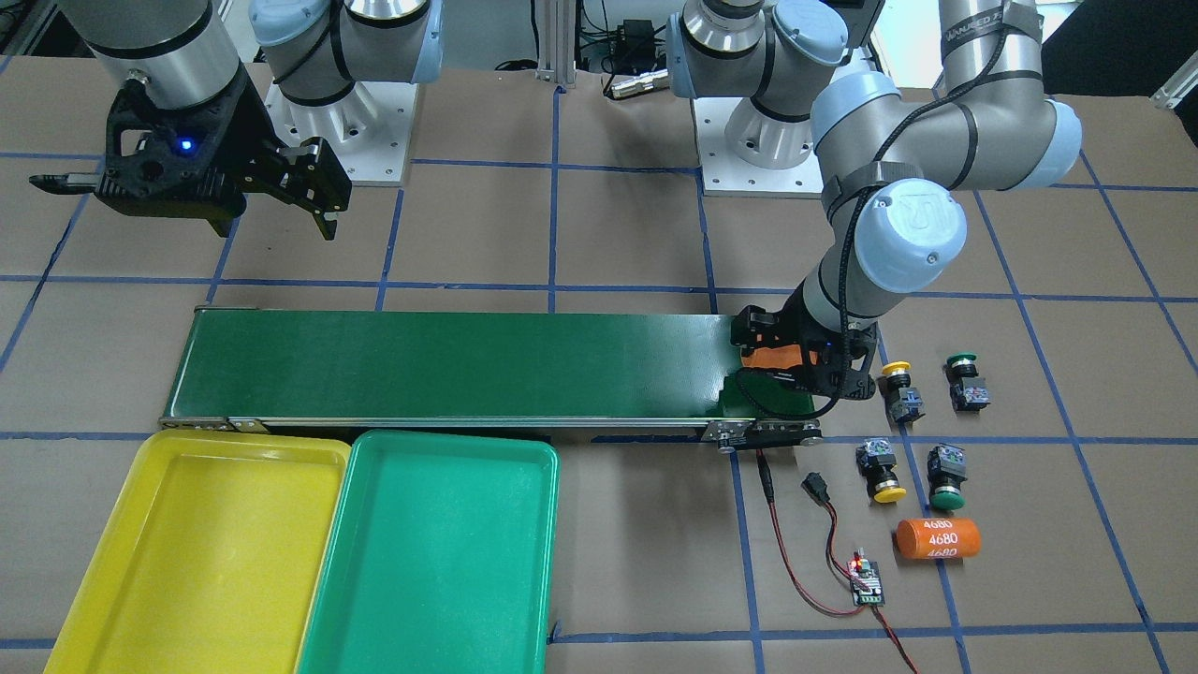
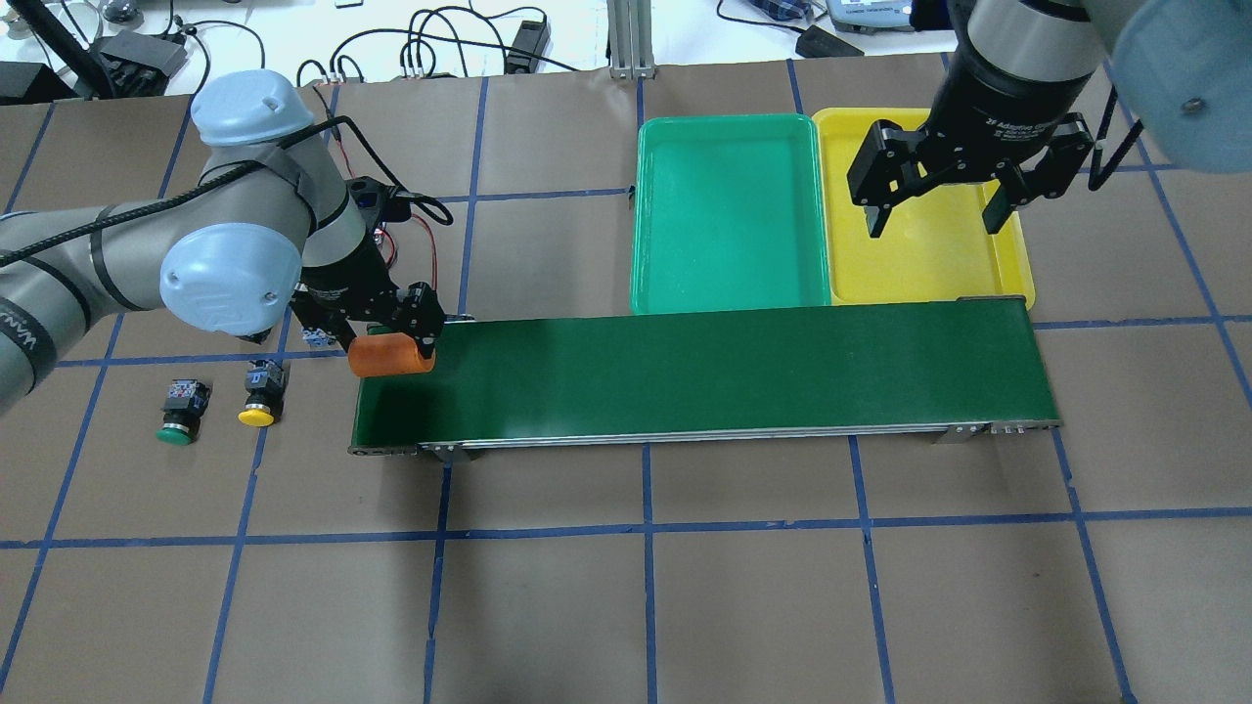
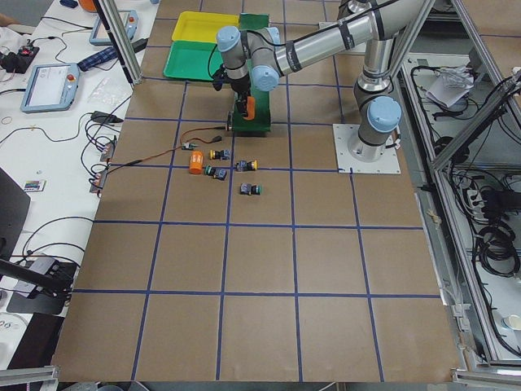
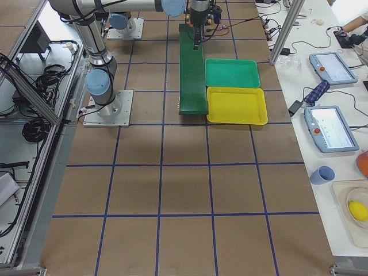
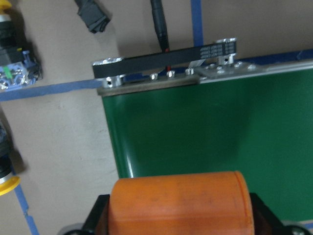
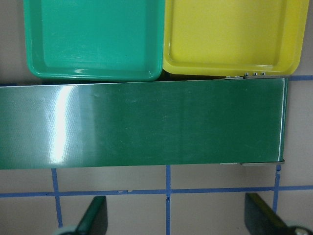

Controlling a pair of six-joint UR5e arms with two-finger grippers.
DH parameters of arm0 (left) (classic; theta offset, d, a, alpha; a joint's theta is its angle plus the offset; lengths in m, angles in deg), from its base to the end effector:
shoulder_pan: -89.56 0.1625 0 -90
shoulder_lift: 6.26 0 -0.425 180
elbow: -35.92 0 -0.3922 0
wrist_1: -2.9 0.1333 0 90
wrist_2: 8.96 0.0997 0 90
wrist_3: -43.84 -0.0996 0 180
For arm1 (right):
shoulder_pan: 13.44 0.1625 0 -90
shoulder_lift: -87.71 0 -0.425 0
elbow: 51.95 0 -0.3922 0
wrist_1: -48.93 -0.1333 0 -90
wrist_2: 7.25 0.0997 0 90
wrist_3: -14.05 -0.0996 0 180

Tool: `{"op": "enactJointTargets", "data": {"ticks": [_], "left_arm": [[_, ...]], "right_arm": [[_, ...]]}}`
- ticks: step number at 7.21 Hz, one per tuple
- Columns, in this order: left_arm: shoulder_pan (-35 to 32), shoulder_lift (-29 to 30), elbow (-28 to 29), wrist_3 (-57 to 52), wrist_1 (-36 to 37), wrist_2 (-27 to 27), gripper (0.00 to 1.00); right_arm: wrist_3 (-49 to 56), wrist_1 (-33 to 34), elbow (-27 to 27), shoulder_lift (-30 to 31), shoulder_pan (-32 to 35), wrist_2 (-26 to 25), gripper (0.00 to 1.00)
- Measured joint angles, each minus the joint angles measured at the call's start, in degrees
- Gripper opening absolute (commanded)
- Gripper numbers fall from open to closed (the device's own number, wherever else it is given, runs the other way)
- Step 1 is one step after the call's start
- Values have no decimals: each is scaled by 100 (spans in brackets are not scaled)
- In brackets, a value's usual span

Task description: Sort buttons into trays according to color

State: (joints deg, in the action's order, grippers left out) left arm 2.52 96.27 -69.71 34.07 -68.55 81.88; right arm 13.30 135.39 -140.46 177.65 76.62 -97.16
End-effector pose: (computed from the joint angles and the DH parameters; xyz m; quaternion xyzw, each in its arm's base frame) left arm -0.1048 -0.5258 0.2774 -0.0598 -0.9947 -0.0841 0.0020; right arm 0.1340 -0.4883 0.4941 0.0060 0.9998 0.0184 0.0007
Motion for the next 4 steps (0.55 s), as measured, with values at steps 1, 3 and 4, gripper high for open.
{"op": "enactJointTargets", "data": {"ticks": [1, 3, 4], "left_arm": [[-41, 23, -14, 21, 62, 11, 20], [-62, -1, -34, -2, 10, 77, 24], [-65, 1, -45, -10, -67, 183, 30]], "right_arm": [[3, -38, -12, -14, 4, -30, 100], [-46, 34, -138, -255, 24, -25, 100], [-38, 149, -185, -476, 37, -15, 100]]}}
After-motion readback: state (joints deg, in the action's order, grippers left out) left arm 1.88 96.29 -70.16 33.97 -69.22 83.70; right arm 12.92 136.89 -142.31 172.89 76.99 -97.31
